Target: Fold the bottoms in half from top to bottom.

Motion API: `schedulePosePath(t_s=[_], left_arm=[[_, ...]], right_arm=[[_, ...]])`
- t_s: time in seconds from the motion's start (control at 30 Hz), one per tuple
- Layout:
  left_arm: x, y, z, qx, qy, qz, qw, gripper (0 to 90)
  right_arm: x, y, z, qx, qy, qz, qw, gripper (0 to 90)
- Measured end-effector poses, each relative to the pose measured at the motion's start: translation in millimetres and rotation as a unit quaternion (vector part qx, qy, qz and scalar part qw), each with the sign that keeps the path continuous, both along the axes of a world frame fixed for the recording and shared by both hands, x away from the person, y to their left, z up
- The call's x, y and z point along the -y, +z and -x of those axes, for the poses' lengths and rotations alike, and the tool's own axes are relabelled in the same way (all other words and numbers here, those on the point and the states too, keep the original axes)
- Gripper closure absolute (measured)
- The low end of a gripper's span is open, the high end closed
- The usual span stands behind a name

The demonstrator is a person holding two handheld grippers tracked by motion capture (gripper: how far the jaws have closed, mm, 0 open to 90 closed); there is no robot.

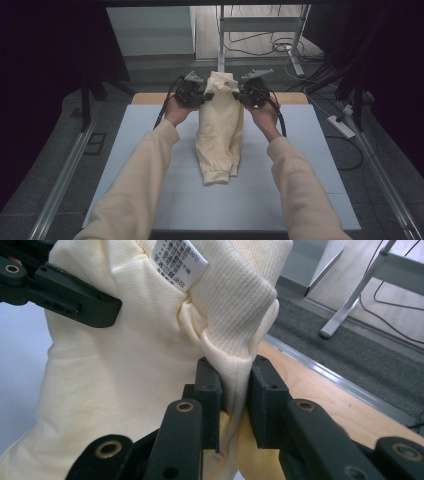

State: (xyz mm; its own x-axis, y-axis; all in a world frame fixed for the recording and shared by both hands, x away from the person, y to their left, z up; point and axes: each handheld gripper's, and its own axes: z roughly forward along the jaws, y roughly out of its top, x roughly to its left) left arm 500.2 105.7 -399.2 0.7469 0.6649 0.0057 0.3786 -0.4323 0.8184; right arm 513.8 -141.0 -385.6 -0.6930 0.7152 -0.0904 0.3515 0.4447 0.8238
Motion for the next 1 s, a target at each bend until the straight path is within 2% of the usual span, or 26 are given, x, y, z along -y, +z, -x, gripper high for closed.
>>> schedulePosePath(t_s=[0.37, 0.57, 0.73, 1.0], left_arm=[[1.8, -16.0, 4.8, -0.010, -0.007, 0.000, 0.9999, 78.9], [1.8, -16.7, 8.8, -0.009, -0.010, -0.002, 0.9999, 78.9], [2.5, -17.7, 16.4, -0.009, -0.016, 0.000, 0.9998, 78.9], [3.7, -26.0, 32.1, -0.010, -0.025, 0.004, 0.9996, 78.9]], right_arm=[[4.6, -18.8, 3.1, -0.015, 0.005, -0.002, 0.9999, 75.9], [6.2, -21.2, 4.7, -0.018, 0.011, -0.001, 0.9998, 75.8], [9.0, -22.2, 10.1, -0.014, 0.018, -0.002, 0.9997, 75.8], [14.7, -33.6, 23.0, -0.018, 0.025, -0.011, 0.9995, 75.8]])
